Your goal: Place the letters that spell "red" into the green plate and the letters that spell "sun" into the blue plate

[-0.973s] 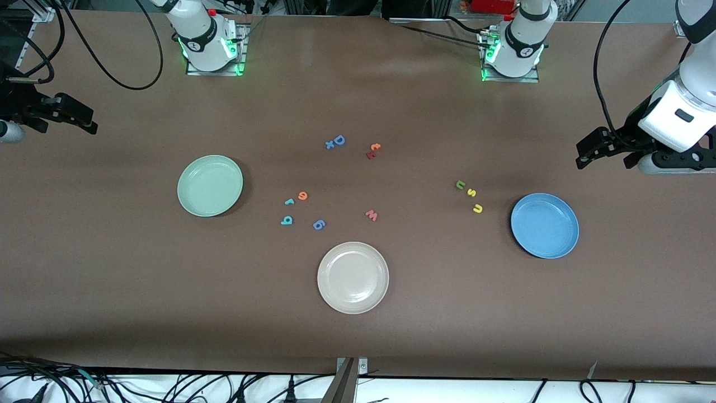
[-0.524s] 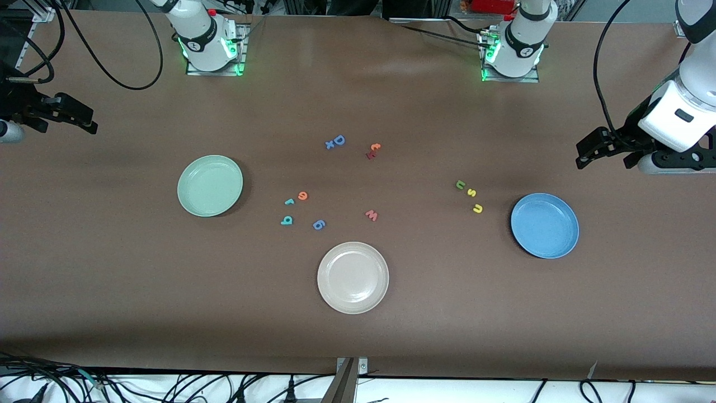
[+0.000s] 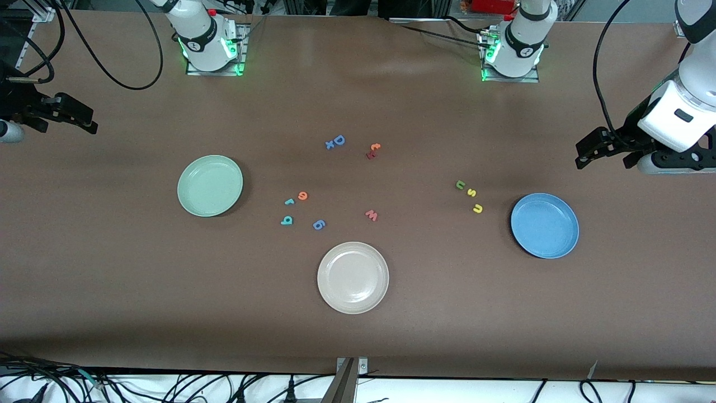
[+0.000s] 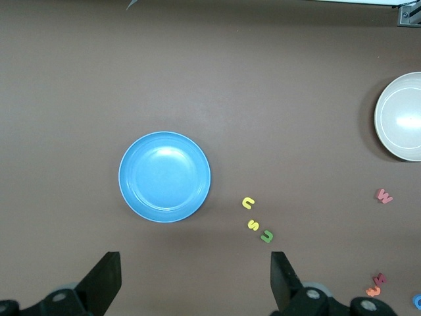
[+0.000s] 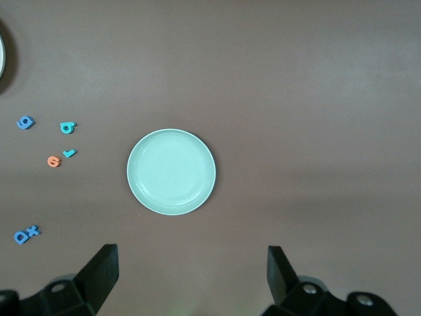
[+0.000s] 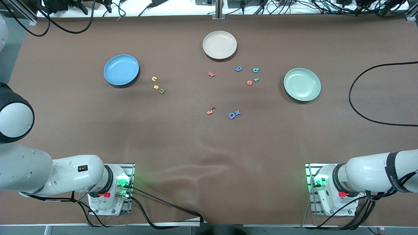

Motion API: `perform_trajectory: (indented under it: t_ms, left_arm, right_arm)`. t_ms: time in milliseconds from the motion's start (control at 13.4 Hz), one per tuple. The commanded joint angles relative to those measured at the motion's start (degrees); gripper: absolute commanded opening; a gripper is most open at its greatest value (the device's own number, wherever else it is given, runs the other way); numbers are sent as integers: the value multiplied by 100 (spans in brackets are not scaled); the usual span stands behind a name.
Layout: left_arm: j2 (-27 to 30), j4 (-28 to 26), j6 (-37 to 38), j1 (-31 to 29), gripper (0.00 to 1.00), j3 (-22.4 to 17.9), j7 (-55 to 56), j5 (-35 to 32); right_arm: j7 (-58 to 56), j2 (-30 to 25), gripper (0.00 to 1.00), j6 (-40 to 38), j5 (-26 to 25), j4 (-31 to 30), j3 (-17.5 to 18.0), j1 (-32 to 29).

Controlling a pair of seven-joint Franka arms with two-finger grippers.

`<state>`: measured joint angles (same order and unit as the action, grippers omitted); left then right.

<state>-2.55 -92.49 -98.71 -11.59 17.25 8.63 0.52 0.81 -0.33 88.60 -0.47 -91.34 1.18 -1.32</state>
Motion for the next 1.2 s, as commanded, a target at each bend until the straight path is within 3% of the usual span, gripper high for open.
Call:
perform_trajectory:
  t_ms: [0, 1122]
  left_arm:
    - [36, 3, 54, -19, 100, 15, 95, 203]
    - [1, 11, 54, 16, 100, 95, 174, 194]
  right_arm:
    - [24, -46, 100, -97, 82, 46, 14, -35]
    - [24, -46, 100, -106, 91, 46, 6, -35]
